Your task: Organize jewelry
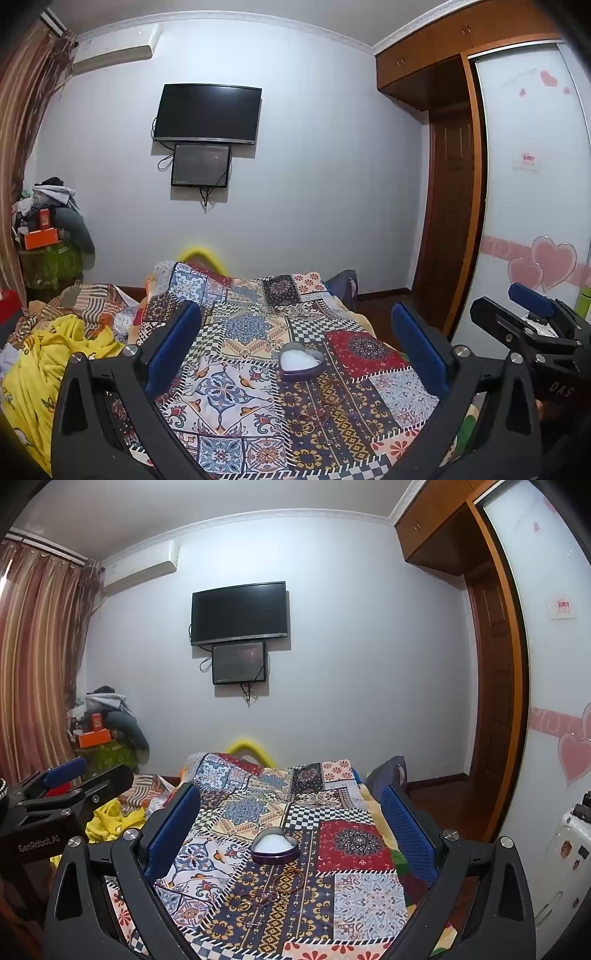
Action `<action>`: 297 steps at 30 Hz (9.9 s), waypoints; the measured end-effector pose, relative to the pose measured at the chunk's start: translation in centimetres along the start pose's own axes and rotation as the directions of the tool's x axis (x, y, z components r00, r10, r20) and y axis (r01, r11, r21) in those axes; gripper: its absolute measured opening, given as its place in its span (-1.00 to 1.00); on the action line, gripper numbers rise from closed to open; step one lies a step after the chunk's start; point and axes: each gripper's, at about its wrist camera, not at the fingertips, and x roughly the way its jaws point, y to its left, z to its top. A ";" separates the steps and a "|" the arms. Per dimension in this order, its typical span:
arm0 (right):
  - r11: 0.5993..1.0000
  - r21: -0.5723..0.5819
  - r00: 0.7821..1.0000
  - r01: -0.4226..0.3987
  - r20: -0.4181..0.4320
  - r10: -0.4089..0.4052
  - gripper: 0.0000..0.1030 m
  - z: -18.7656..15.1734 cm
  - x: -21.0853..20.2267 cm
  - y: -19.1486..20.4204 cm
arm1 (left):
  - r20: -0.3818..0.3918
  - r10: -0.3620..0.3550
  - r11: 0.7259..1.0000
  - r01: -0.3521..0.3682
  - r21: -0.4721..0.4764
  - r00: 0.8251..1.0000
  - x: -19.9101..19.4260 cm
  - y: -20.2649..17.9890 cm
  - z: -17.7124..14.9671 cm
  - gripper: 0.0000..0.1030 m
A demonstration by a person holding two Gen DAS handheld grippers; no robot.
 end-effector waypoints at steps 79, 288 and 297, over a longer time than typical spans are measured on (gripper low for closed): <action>1.000 0.028 0.999 0.000 -0.048 0.001 0.89 0.0 0.5 -0.6 | -0.052 0.001 1.000 0.000 0.021 0.999 1.4 -0.6 -1.1 1.00; 0.952 0.024 0.742 -0.304 -0.621 0.253 -0.66 -10.5 30.7 -1.0 | -0.808 -0.122 0.971 0.237 0.023 0.577 34.6 6.0 -17.3 -0.61; 0.952 0.020 0.730 -0.306 -0.637 0.248 -0.65 -10.7 31.2 -0.6 | -0.783 -0.094 0.974 0.219 0.055 0.614 33.9 5.8 -17.2 -0.66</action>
